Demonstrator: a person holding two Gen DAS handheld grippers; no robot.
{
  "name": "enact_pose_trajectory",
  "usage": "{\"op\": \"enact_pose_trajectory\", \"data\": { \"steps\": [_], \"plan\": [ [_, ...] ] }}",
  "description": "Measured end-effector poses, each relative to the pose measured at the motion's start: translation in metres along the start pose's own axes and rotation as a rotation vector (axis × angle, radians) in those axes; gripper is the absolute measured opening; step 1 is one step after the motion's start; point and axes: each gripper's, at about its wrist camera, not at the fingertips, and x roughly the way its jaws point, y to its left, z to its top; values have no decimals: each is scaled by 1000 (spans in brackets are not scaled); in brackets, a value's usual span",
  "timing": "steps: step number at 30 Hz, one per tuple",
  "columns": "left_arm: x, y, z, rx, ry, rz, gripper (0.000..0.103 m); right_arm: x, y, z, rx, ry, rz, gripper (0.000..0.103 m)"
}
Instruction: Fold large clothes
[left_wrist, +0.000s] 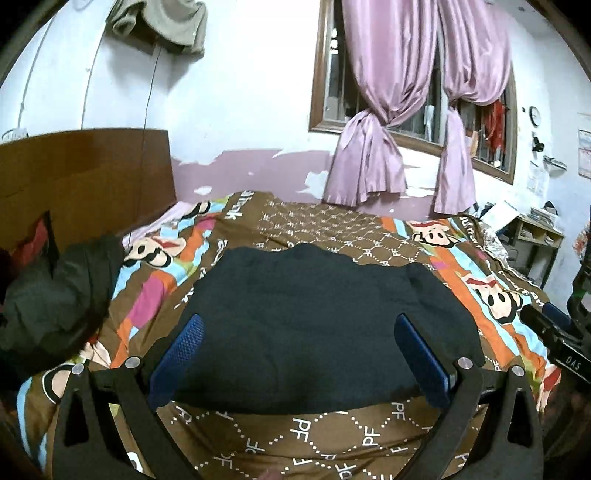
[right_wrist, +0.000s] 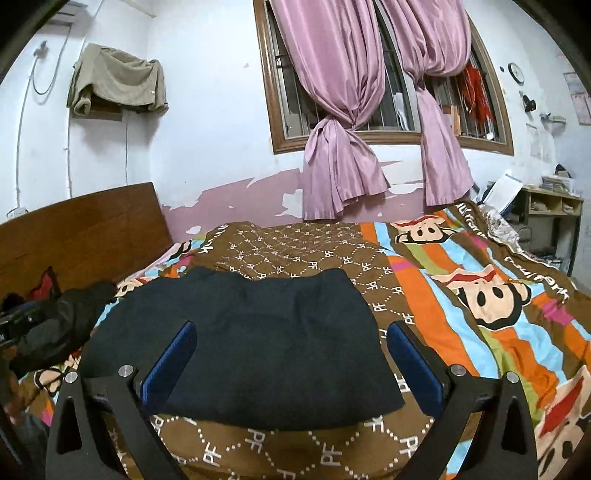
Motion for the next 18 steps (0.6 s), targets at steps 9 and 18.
{"op": "enact_pose_trajectory", "data": {
  "steps": [9,18],
  "plan": [
    [-23,6,-20,6,-21,-15,101,-28,7,-8,0,-37,15,103],
    [-42,8,-42,67,-49,12,101,-46,23,-27,-38,-35,41,103]
  ]
}}
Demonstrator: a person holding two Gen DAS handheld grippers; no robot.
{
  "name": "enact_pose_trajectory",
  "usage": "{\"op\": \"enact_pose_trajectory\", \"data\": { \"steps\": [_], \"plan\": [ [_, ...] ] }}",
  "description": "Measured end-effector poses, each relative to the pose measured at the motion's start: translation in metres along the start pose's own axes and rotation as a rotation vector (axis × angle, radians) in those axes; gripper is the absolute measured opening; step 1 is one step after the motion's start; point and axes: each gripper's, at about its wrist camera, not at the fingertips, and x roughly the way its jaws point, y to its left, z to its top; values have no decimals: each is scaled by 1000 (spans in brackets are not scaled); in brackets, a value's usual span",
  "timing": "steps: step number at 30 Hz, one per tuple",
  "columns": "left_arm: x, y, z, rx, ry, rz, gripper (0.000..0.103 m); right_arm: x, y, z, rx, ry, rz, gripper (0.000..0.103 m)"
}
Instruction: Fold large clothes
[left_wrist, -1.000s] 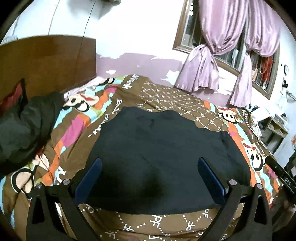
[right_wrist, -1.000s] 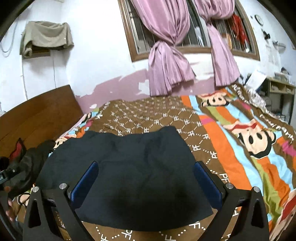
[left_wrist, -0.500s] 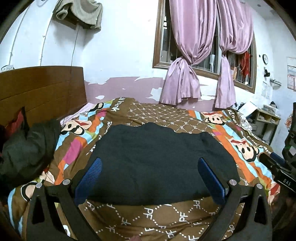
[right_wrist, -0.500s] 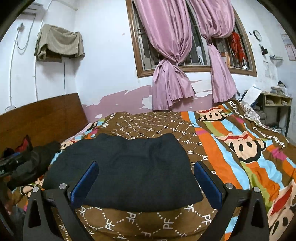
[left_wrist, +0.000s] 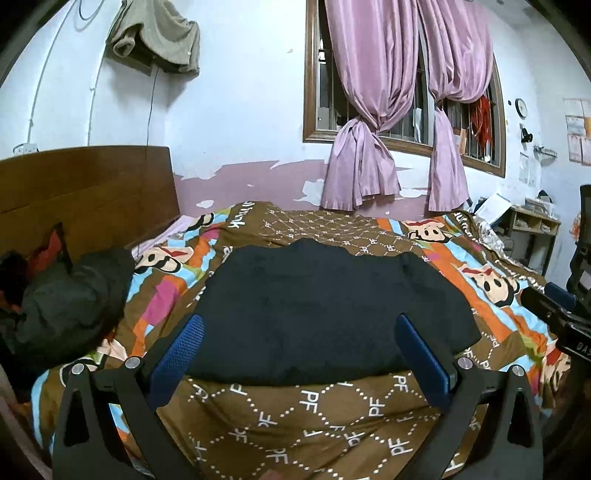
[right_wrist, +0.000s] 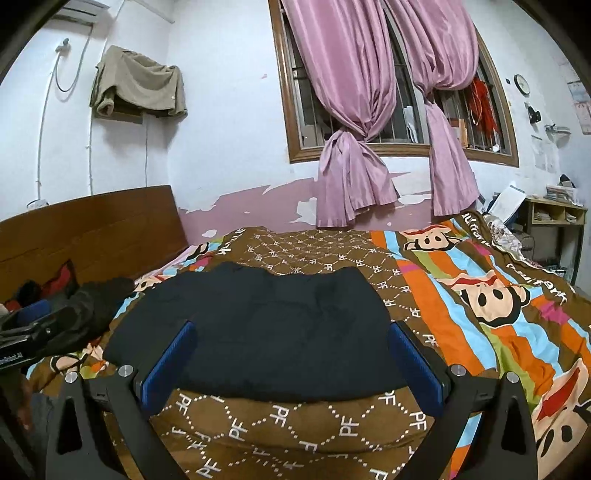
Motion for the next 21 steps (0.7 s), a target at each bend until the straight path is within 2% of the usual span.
{"op": "enact_pose_trajectory", "data": {
  "steps": [6,15,21],
  "plan": [
    [-3,10,-18,-7,13,4,101,-7,6,-14,20,6,16,103],
    [-6,17,-36,-8,23,23,101,-5,27,-30,-27,47,24,103],
    [-9,27,-55,-15,2,82,101,5,44,-45,-96,74,35,103]
  ]
}}
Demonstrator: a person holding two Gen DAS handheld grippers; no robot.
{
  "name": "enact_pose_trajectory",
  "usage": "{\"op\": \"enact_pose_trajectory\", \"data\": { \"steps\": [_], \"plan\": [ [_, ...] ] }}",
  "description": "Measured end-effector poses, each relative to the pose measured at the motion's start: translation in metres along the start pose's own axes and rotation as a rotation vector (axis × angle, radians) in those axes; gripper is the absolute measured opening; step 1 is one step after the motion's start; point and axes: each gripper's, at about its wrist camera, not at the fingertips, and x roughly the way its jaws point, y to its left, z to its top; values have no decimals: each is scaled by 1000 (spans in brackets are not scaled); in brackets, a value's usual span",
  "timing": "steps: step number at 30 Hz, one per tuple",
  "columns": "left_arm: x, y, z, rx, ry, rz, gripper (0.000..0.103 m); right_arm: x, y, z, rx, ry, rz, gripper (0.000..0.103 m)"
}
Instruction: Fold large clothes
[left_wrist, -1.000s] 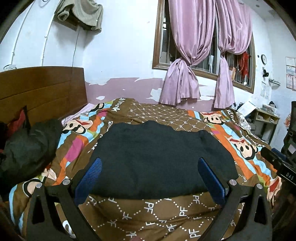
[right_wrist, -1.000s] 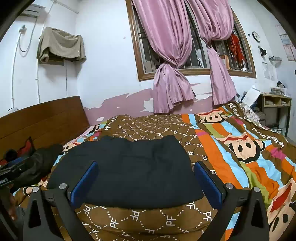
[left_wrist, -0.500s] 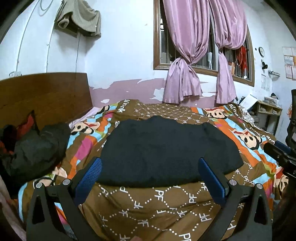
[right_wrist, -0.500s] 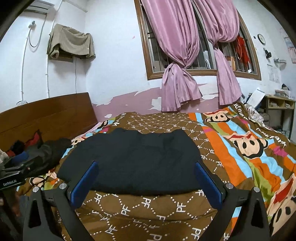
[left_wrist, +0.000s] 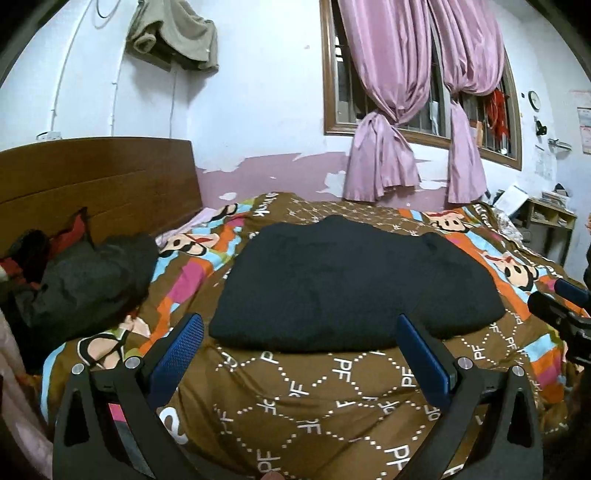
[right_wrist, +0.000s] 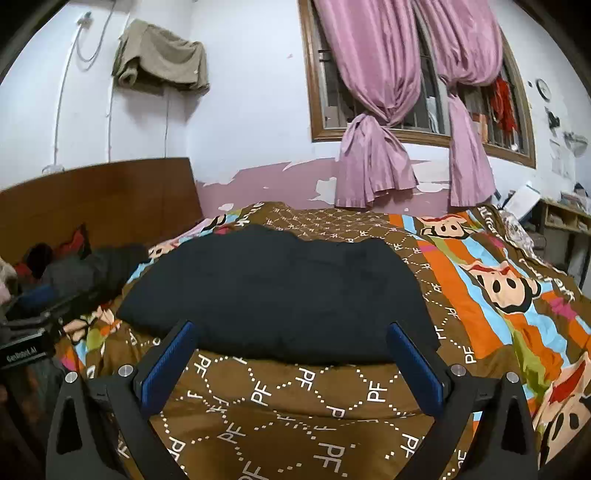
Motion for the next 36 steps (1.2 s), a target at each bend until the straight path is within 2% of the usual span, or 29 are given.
{"op": "enact_pose_trajectory", "data": {
  "steps": [9,36],
  "plan": [
    [12,6,-20,-24,52,8,101,18,13,-14,-47,67,19,103],
    [14,2,-29,-1,66,9,101,19,8,-15,-25,75,4,103]
  ]
}}
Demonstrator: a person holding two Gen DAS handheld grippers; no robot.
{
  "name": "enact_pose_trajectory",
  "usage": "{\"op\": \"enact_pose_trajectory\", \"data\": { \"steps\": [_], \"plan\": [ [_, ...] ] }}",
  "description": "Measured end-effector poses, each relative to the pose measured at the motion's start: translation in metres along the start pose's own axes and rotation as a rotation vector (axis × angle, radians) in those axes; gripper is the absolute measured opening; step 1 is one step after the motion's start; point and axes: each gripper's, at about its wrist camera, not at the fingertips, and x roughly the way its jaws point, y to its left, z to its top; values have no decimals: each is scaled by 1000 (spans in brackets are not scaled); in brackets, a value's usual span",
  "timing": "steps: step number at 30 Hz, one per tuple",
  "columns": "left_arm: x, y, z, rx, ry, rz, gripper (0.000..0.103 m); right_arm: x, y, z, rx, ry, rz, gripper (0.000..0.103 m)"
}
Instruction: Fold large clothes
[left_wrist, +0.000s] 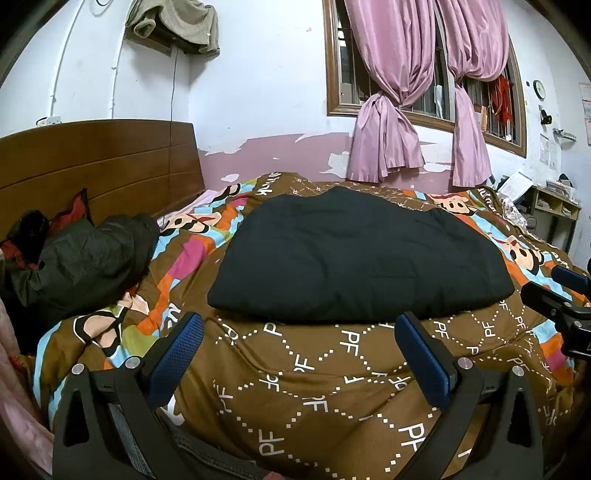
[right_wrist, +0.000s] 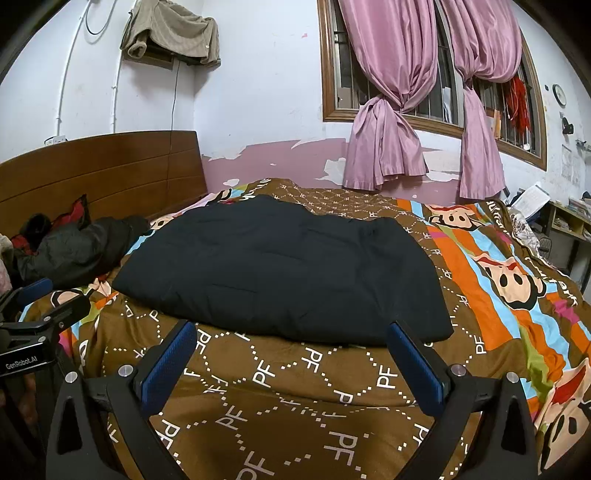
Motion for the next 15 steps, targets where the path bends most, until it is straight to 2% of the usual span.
{"op": "enact_pose_trajectory", "data": {
  "steps": [15],
  "plan": [
    [1,1,0,1,2,-1,101,0,1,0,-1,0,0,103]
  ]
}}
